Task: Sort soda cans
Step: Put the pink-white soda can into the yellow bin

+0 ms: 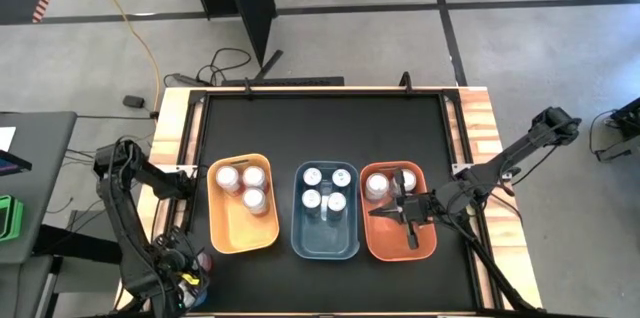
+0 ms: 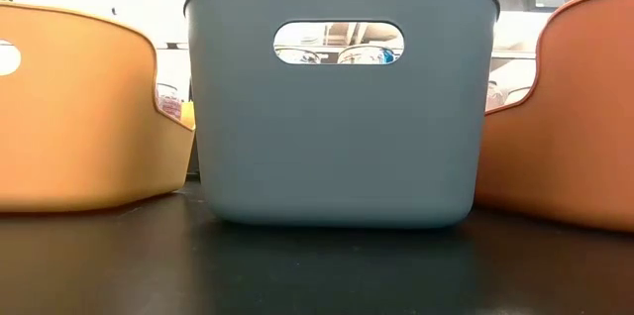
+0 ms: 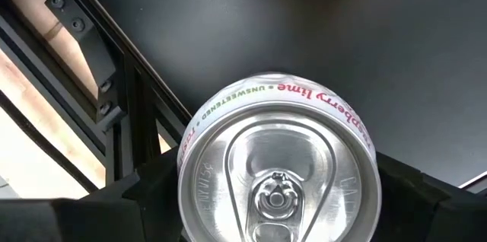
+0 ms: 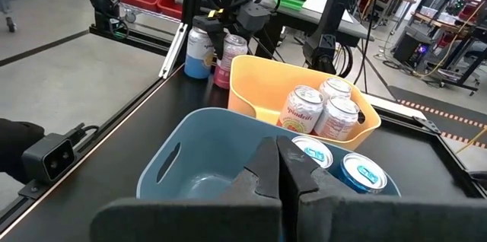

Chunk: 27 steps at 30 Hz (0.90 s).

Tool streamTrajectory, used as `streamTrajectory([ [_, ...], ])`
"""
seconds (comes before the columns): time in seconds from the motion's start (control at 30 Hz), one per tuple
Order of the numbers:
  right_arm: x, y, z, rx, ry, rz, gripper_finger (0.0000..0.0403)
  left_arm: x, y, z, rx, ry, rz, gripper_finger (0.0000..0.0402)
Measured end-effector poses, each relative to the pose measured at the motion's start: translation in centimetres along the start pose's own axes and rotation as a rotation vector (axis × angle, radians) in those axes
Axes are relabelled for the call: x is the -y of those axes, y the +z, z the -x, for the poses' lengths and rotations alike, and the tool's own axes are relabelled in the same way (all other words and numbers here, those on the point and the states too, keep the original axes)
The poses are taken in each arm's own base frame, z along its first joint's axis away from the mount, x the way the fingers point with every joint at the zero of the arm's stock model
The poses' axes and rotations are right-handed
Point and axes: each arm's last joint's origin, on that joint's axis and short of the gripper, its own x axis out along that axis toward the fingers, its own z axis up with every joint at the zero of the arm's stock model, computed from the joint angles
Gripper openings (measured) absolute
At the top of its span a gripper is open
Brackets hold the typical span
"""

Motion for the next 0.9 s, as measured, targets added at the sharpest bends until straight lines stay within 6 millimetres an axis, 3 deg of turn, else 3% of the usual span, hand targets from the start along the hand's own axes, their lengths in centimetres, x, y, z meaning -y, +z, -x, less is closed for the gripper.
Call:
streamTrajectory([
  [0.17,0.0,0.0,0.0,0.0,0.0,0.0,0.0004,-0.1,0.3,0.9,0.006,-0.041,-0.002,0.0295],
  [0.53,0.0,0.0,0.0,0.0,0.0,0.0,0.0004,-2.2,2.3,6.8,-0.062,-0.164,0.012,0.0295],
  [0.7,0.0,0.0,0.0,0.0,0.0,-0.002,0.0004,-3.3,4.1,10.7,-0.033,-0.355,0.028,0.0295],
  [0.9,0.0,0.0,0.0,0.0,0.0,-0.002,0.0004,-4.6,7.3,13.7,0.062,-0.42,0.019,0.0295],
])
